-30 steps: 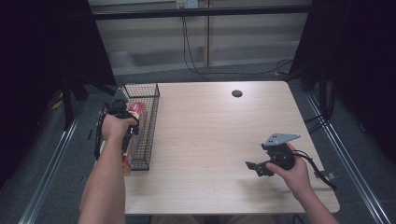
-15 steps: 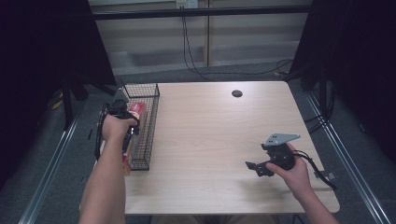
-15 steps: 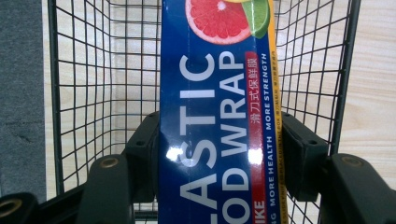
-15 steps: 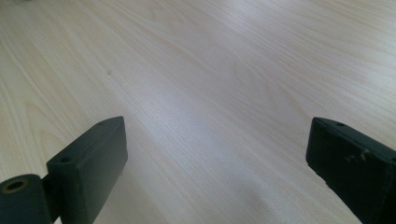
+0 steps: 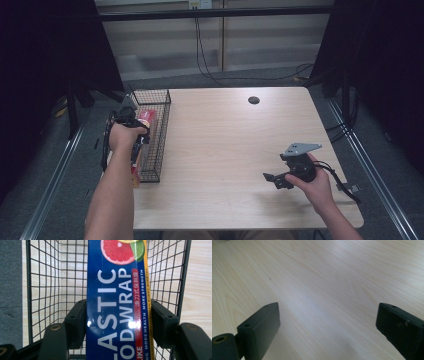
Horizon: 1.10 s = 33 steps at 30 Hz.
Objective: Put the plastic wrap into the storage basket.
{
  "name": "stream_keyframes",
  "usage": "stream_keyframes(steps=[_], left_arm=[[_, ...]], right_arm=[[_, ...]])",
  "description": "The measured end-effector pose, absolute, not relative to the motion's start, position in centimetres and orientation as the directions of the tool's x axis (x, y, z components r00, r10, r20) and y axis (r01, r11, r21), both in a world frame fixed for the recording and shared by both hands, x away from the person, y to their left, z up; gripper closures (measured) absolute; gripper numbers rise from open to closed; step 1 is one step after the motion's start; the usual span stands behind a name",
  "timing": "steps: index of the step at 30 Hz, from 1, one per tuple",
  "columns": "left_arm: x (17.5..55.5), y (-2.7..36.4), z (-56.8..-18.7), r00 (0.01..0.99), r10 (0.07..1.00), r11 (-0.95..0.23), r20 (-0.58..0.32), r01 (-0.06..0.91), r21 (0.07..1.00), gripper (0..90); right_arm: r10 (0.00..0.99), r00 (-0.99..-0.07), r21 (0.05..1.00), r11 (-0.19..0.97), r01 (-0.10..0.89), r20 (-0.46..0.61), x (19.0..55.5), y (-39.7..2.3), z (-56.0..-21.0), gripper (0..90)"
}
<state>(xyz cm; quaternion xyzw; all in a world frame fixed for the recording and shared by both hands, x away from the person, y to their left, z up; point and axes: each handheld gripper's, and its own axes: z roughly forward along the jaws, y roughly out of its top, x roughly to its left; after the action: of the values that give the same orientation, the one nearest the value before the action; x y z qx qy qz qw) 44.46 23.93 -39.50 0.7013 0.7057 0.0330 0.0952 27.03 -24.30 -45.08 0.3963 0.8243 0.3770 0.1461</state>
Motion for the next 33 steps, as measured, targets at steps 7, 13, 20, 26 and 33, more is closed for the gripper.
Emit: stream_keyframes(steps=[7, 13, 20, 26, 33], left_arm=[[44.2, 24.1, -38.5, 0.013, 0.994, 0.009, -0.109, 0.980, 0.201, 33.6], [43.9, 24.3, -37.8, 0.028, 0.990, 0.004, -0.135, 0.973, 0.229, 26.2], [43.4, 24.0, -36.9, 0.064, 0.984, -0.019, -0.166, 0.965, 0.263, 18.4], [42.9, 23.5, -36.0, 0.110, 0.976, -0.053, -0.189, 0.957, 0.287, 15.2], [41.9, 23.1, -34.3, 0.171, 0.960, -0.090, -0.222, 0.938, 0.335, 14.0]], right_arm=[[0.766, -0.639, 0.737, 0.397, 0.547, 0.062, 27.0, -24.3, -45.1, 5.4], [0.764, -0.643, 0.739, 0.399, 0.542, 0.059, 27.0, -24.3, -45.0, 5.4], [0.763, -0.644, 0.738, 0.401, 0.543, 0.059, 27.1, -24.3, -45.1, 5.4], [0.762, -0.646, 0.736, 0.407, 0.541, 0.054, 27.1, -24.2, -45.1, 5.5], [0.762, -0.645, 0.734, 0.406, 0.544, 0.056, 26.9, -24.0, -45.0, 5.5]])
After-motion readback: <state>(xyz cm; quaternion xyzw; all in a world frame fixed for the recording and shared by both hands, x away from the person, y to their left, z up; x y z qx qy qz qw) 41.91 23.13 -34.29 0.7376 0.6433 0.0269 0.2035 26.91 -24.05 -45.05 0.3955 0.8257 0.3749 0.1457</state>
